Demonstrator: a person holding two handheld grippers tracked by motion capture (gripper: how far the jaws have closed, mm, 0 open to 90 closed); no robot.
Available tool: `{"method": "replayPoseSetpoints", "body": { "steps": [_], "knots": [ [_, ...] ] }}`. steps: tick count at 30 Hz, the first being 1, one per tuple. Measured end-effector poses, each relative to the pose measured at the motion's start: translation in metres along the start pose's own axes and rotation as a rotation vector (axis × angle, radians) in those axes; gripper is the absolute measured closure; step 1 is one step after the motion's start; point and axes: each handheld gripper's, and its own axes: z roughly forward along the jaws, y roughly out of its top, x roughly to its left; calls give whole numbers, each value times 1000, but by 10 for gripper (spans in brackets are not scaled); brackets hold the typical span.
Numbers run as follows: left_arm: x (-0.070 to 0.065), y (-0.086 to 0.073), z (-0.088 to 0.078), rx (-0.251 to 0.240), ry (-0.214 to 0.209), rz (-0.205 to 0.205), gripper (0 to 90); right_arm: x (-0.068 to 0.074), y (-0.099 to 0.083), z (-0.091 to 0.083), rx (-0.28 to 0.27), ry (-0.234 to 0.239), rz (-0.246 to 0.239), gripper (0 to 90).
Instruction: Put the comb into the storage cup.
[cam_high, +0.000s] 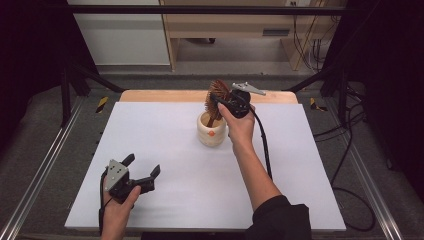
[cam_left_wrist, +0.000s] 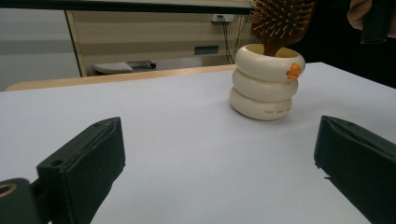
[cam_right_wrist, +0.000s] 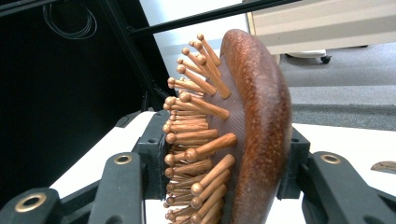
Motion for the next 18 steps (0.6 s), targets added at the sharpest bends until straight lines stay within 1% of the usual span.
{"method": "replayPoseSetpoints", "body": {
  "steps": [5,18],
  "knots": [
    [0,0,0,0,4,2,20,-1,-1,0,1,4,4,496],
    [-1,0,1,4,-2,3,20,-3,-1,-1,-4,1,18,496]
  ]
}}
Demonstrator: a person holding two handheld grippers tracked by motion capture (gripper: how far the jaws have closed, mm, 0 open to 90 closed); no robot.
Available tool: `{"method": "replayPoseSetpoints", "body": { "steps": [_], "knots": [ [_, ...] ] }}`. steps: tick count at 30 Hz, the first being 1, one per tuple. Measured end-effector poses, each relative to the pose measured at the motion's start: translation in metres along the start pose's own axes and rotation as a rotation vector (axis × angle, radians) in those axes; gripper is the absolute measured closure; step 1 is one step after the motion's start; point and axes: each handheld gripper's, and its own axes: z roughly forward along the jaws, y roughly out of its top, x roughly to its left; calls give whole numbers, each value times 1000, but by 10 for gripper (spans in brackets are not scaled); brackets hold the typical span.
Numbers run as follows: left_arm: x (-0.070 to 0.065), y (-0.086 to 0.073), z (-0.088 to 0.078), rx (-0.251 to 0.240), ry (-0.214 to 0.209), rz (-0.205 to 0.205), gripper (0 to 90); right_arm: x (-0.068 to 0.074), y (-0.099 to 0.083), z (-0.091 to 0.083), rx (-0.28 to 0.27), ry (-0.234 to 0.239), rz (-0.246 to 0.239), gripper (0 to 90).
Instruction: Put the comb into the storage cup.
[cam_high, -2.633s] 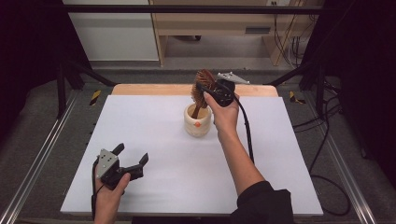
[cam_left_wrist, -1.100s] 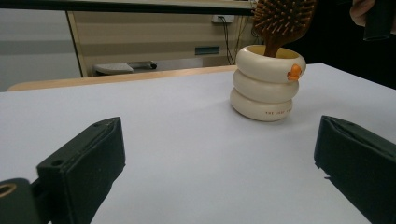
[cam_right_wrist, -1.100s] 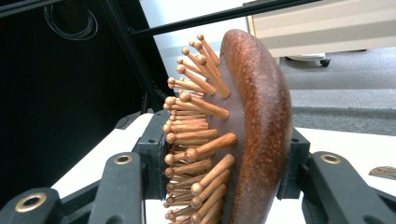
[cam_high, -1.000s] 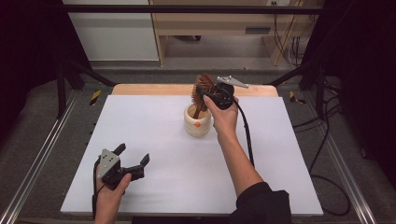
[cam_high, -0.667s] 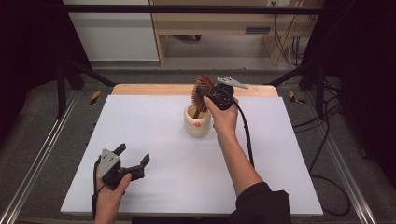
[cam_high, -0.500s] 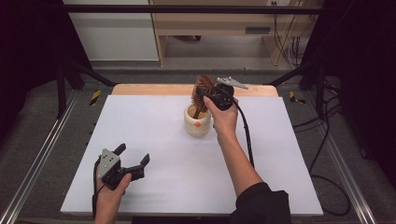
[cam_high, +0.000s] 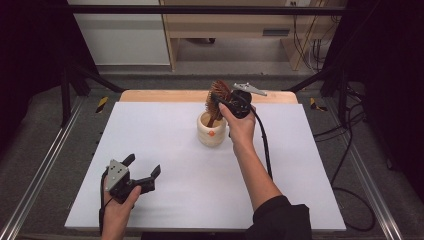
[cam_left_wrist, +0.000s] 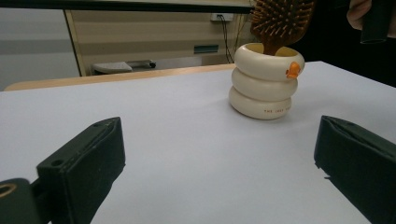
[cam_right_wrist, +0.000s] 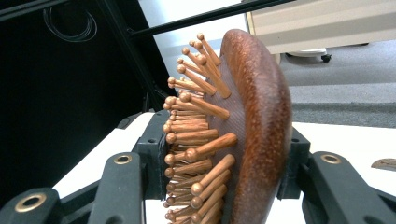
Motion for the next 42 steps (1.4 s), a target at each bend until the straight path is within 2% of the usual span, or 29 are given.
{"method": "replayPoseSetpoints", "body": {
  "steps": [17,42],
  "knots": [
    [0,0,0,0,0,-1,20,-2,0,0,-1,5,14,496],
    [0,0,0,1,0,2,20,-6,-5,1,-9,26,66,497]
  ]
}}
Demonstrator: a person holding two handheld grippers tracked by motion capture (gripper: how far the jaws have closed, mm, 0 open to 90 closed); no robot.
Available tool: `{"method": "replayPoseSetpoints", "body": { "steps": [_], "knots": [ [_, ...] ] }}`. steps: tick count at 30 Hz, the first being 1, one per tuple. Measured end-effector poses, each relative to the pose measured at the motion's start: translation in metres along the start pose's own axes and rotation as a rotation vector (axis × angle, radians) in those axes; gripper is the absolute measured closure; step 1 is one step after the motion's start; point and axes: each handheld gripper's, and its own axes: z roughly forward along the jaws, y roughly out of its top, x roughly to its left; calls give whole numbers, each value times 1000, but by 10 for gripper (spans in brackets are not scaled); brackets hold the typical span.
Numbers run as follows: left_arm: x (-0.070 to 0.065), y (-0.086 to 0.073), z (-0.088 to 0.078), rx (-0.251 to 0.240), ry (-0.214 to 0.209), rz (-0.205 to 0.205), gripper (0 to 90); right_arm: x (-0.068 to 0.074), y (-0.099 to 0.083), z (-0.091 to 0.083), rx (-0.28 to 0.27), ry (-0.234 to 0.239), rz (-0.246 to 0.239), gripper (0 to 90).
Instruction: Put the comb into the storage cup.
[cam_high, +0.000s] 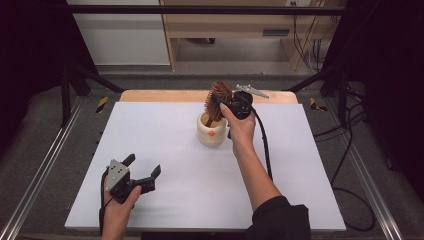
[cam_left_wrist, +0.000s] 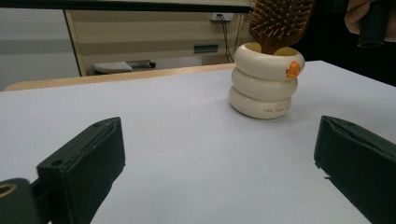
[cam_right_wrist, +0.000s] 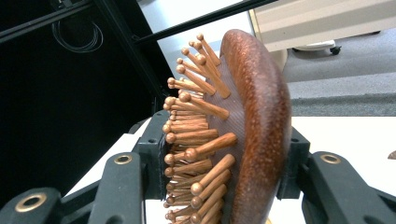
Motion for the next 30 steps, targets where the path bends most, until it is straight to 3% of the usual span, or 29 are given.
{"method": "replayPoseSetpoints", "body": {
  "steps": [30],
  "knots": [
    [-1,0,0,2,-2,2,20,-6,-1,-2,5,6,19,480]
  ]
}}
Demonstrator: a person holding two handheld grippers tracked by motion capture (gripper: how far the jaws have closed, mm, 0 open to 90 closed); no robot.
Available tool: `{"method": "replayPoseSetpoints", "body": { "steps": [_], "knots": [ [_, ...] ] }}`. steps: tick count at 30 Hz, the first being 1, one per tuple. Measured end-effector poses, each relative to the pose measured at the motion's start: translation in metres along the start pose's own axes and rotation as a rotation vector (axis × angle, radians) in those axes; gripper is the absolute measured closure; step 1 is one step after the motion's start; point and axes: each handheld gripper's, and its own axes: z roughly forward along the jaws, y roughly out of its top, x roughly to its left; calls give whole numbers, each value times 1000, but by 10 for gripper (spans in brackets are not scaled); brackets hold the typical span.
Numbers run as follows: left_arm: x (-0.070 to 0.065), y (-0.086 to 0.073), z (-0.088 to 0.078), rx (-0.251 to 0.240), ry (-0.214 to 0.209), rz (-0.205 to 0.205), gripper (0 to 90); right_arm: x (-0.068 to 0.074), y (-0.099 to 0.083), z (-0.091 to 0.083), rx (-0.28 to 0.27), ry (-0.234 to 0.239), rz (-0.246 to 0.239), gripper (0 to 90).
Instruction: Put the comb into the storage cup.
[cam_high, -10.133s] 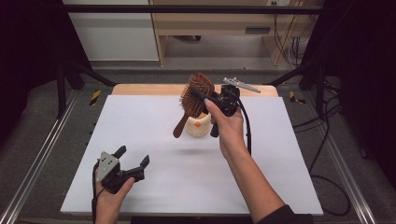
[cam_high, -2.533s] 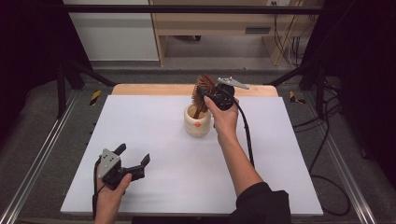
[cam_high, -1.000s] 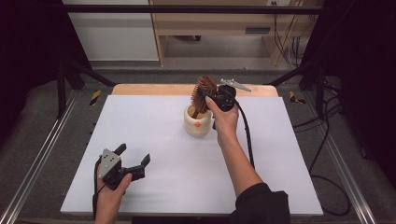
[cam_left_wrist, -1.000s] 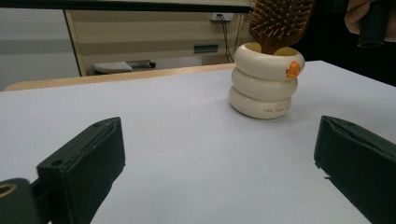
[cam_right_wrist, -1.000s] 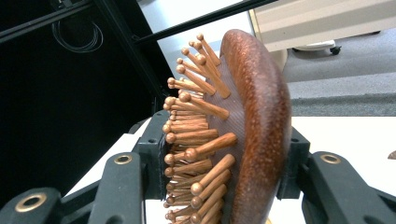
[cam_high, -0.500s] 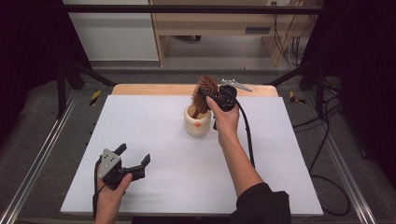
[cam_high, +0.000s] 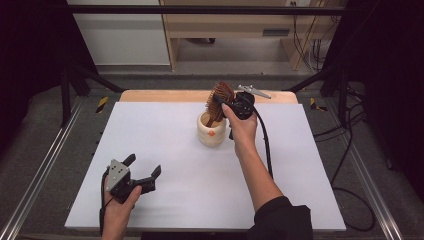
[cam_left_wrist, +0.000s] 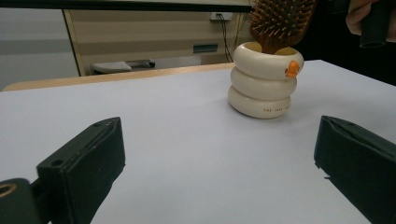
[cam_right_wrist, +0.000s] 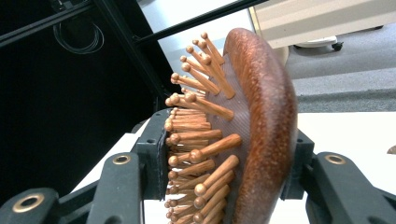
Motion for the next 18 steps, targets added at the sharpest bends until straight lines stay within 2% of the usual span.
{"method": "replayPoseSetpoints", "body": {
  "steps": [18],
  "knots": [
    [0,0,0,3,3,4,20,-6,0,-2,5,-11,18,463]
  ]
}}
